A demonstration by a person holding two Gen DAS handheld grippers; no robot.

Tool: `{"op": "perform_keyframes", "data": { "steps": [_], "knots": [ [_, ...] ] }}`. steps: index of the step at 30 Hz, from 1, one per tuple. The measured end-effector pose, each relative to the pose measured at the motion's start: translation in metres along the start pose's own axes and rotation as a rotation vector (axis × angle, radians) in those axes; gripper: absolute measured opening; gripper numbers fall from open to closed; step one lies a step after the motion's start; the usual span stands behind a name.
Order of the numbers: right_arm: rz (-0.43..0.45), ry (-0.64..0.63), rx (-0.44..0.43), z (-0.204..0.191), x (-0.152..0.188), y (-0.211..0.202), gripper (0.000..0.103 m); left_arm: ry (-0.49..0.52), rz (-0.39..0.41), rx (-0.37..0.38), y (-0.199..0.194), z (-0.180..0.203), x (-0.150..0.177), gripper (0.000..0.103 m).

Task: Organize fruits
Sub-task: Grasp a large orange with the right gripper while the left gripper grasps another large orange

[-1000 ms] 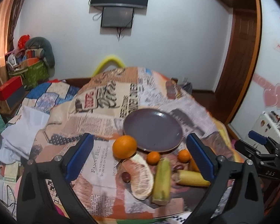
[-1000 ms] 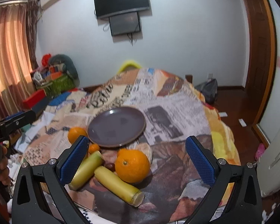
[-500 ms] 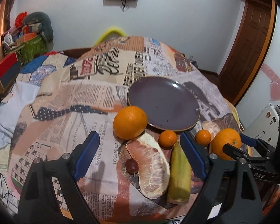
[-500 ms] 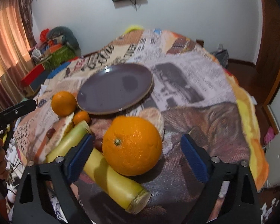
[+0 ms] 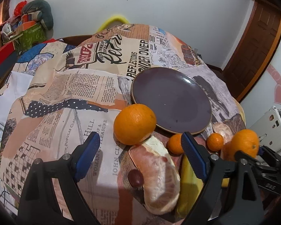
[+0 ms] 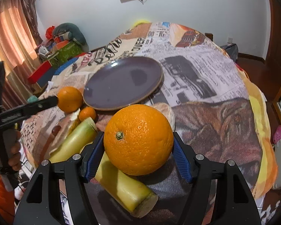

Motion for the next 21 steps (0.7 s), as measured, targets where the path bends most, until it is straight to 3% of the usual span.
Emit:
{"op": "perform_keyframes", "data": {
  "steps": [15,21],
  "knots": [
    [0.077,-0.037,-0.047,-0.01,-0.039,0.006,0.066,0.009,-0.042,-0.011,0.05,0.002,-0.012,0.088],
    [0.069,-0.03,-0.046,-0.007,-0.039,0.011,0.066,0.012,-0.051,0.011,0.059,0.007,-0.013,0.072]
  ]
}}
Point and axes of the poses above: each gripper's, at about its wrist camera, not at the fingertips, and y roughly the way its jaws point, z to its right, x to its underside, the point moved 9 cm from there along y, roughly the way its jaws point, and after that the axes turned 15 degrees about -x, right-handed, at the moved point
